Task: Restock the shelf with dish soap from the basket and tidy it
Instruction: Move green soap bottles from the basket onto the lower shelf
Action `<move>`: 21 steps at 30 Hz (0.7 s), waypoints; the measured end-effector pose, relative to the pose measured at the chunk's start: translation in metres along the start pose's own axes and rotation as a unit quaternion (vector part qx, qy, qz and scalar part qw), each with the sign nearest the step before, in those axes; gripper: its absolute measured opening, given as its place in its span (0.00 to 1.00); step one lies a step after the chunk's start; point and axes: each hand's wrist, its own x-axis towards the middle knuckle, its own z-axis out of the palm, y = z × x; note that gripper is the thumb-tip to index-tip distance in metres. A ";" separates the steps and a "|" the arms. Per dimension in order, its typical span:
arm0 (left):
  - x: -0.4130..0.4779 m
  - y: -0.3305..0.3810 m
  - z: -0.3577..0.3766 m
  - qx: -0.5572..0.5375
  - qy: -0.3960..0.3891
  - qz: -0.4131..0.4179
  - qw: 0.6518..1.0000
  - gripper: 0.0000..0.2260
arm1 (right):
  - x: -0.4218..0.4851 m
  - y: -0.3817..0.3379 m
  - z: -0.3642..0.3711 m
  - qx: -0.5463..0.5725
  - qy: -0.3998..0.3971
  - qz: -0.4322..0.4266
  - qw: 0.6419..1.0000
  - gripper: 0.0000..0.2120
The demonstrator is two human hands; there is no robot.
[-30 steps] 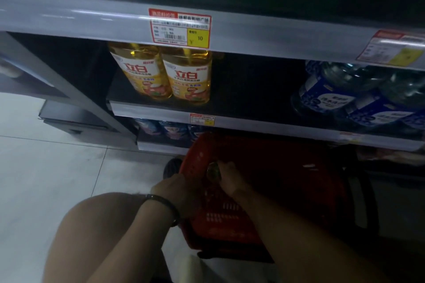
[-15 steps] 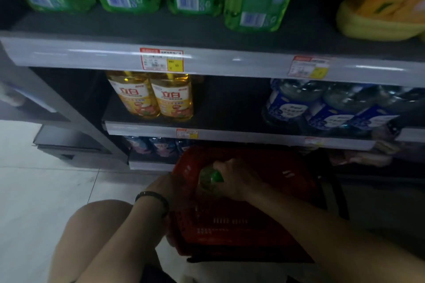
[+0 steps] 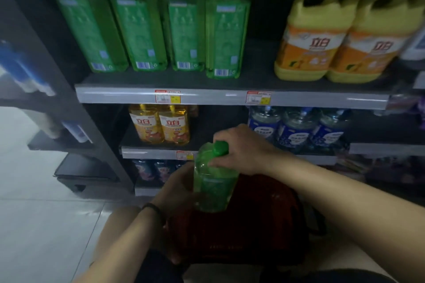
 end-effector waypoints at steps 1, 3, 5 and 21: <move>-0.002 0.006 0.000 -0.010 0.014 0.016 1.000 0.30 | -0.003 -0.006 -0.012 0.005 0.005 -0.002 1.000 0.16; -0.004 0.023 0.000 -0.026 0.040 0.050 0.998 0.30 | -0.010 -0.017 -0.037 0.016 0.029 0.001 0.999 0.14; -0.004 0.045 0.003 -0.033 0.056 0.086 0.994 0.28 | -0.015 -0.022 -0.058 0.029 0.063 0.007 0.998 0.14; 0.067 0.219 0.017 -0.103 0.158 0.117 0.975 0.17 | -0.041 0.024 -0.092 0.147 0.294 0.026 0.944 0.45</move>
